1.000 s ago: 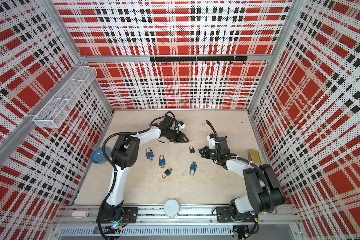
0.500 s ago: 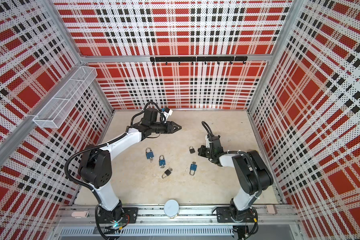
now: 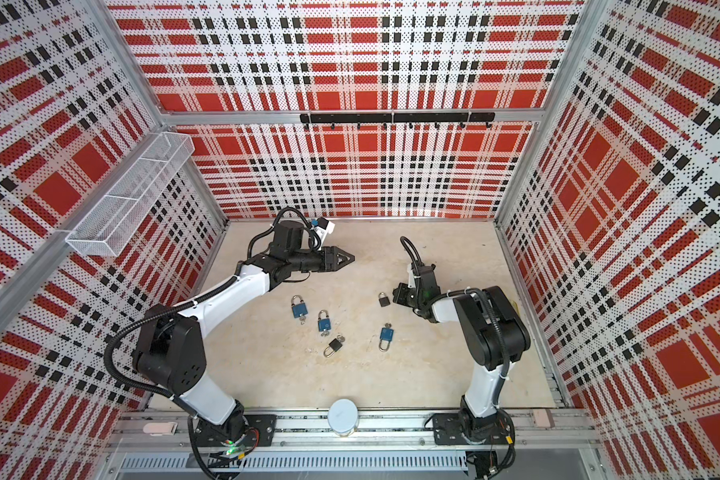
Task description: Lock with the key
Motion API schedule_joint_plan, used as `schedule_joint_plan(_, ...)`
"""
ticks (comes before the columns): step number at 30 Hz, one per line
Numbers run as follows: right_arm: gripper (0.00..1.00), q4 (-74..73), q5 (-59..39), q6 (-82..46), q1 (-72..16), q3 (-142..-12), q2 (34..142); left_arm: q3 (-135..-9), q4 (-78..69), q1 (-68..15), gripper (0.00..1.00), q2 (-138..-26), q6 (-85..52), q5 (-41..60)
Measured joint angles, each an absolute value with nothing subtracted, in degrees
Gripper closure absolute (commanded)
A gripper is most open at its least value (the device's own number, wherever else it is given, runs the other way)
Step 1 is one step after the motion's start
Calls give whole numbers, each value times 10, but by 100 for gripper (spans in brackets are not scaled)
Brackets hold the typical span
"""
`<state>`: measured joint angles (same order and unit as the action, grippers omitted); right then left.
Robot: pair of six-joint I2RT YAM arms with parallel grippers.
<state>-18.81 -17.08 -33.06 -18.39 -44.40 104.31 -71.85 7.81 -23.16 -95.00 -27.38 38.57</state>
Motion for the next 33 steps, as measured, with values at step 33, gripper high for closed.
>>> schedule_joint_plan(33,70,-97,-147,-321,-187,-425,978,-670,42,-229,54,-929,-294,389)
